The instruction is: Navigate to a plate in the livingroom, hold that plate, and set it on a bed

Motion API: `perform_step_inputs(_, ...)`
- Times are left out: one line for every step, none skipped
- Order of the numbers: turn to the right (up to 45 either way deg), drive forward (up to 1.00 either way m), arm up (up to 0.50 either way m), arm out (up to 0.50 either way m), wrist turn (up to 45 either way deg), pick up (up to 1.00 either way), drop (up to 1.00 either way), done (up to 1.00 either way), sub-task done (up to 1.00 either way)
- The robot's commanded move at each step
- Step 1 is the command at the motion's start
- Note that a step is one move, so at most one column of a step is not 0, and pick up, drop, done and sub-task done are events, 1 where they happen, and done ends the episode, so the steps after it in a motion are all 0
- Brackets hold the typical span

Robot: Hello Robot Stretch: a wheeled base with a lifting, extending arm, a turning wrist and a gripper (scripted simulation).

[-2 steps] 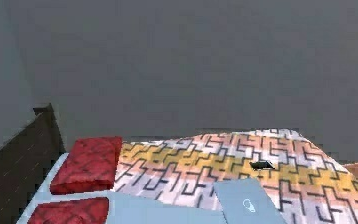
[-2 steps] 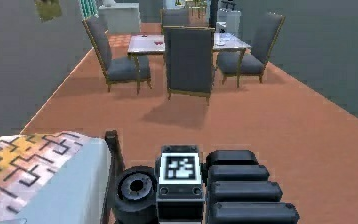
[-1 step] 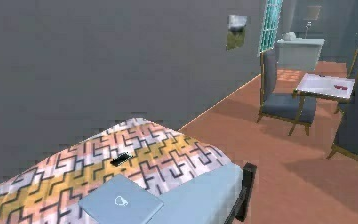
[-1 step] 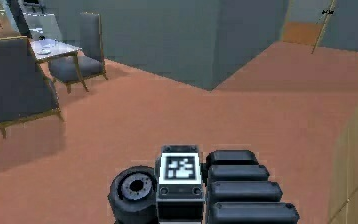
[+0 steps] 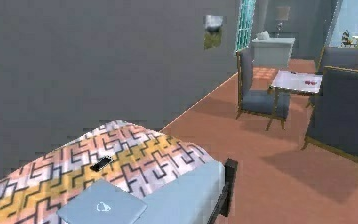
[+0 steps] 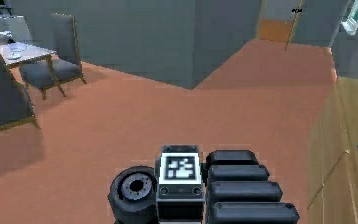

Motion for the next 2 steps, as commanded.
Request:
perform_step_inputs(-45.0,0.00,0.00,0.00,0.0,0.00,0.00,0.00,0.00)
perform_step_inputs(-45.0,0.00,0.00,0.00,0.0,0.00,0.00,0.00,0.00)
